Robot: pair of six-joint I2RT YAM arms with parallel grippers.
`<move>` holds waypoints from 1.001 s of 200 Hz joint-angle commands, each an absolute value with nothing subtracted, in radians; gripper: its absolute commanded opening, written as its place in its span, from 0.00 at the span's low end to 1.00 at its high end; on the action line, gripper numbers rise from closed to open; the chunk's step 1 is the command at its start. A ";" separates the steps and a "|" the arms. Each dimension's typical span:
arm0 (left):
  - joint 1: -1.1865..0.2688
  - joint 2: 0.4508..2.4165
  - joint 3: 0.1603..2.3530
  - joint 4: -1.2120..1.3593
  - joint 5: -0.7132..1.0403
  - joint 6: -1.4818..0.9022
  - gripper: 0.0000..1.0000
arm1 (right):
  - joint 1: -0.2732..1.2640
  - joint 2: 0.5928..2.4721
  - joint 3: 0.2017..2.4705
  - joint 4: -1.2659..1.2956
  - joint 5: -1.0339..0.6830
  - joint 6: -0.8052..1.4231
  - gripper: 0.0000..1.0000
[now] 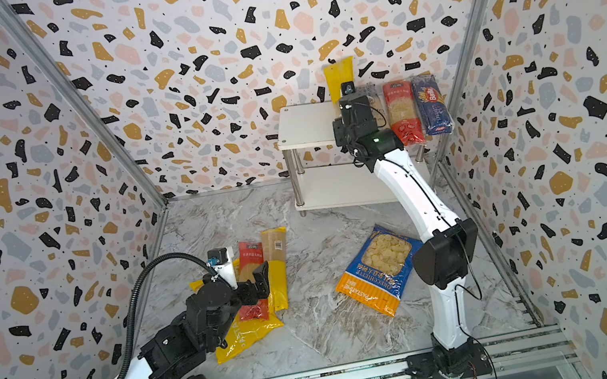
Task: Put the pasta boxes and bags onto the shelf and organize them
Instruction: 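Carry the yellow-banded pack up and stand it beside the Ankara pack, then open the right gripper and move it back down toward the table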
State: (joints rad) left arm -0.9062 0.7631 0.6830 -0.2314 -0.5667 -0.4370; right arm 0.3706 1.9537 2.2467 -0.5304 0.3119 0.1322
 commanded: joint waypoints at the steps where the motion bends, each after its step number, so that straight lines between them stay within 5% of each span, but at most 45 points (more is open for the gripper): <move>1: -0.911 0.749 0.690 -0.201 -0.580 -0.431 1.00 | 0.373 1.846 2.266 -0.480 0.345 0.142 0.52; 28: -0.911 0.738 0.690 -0.208 -0.586 -0.434 0.99 | 0.380 1.829 2.268 -0.482 0.360 0.141 0.69; 103: -0.911 0.717 0.669 -0.232 -0.609 -0.467 1.00 | 0.510 1.691 2.198 -0.495 0.434 0.100 0.72; 130: -0.911 0.744 0.662 -0.260 -0.636 -0.504 0.99 | 0.623 1.525 1.939 -0.422 0.472 0.112 0.75; 150: -0.910 0.775 0.659 -0.282 -0.655 -0.536 0.99 | 0.720 1.376 1.679 -0.339 0.491 0.145 0.95; 200: -0.907 0.773 0.662 -0.340 -0.711 -0.590 0.99 | 0.835 1.085 1.139 -0.270 0.390 0.395 0.97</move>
State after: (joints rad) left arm -0.9062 0.7959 0.6731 -0.3244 -0.6647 -0.5529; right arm 0.8112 1.1736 1.3087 -0.3210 0.4339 0.2405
